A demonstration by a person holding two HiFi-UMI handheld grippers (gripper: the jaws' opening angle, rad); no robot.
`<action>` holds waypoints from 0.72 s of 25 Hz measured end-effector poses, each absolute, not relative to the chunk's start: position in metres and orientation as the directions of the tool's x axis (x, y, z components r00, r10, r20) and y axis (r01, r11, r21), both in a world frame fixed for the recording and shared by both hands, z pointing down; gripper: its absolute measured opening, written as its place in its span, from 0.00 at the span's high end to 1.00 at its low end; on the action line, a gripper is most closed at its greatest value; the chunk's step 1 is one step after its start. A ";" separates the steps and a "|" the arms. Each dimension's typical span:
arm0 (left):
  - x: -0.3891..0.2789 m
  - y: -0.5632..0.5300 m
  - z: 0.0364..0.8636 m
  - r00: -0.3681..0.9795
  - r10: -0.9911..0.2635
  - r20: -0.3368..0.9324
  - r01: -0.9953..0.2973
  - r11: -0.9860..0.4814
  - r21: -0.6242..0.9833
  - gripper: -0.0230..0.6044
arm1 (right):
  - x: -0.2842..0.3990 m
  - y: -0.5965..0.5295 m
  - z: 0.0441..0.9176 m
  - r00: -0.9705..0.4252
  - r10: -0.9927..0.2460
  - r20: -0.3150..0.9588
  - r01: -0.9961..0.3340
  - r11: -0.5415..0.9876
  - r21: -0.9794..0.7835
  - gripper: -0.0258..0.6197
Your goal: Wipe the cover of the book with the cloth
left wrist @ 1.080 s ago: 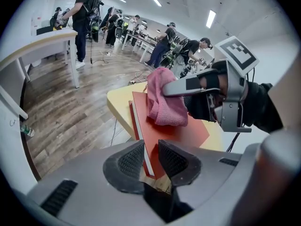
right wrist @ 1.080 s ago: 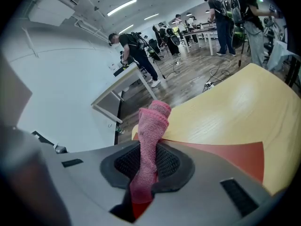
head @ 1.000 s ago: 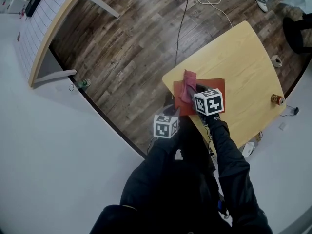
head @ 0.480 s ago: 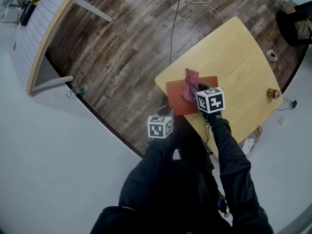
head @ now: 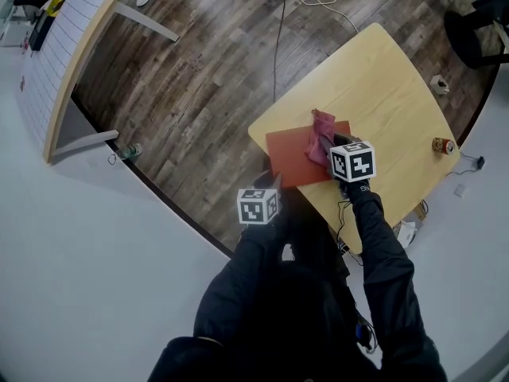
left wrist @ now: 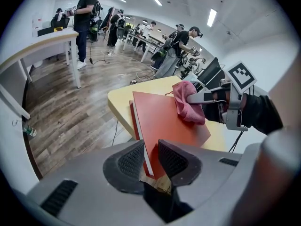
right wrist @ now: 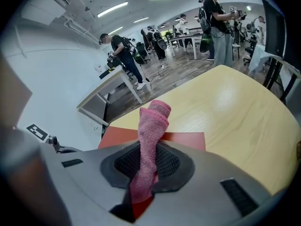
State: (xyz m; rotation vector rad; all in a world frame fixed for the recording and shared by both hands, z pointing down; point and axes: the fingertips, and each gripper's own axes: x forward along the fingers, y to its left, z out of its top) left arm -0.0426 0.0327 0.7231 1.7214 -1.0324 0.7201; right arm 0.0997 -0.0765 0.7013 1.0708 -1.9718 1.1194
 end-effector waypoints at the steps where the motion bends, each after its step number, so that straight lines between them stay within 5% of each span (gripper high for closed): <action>1: -0.043 0.032 0.723 0.466 -0.315 0.827 -0.885 -0.174 0.433 0.78 | 0.102 -0.076 0.701 -0.473 -0.344 0.811 -0.873 0.308 -0.379 0.84; 18: -0.041 0.033 0.722 0.464 -0.324 0.824 -0.886 -0.174 0.431 0.78 | 0.159 -0.074 0.700 -0.382 -0.388 0.839 -0.920 0.241 -0.308 0.84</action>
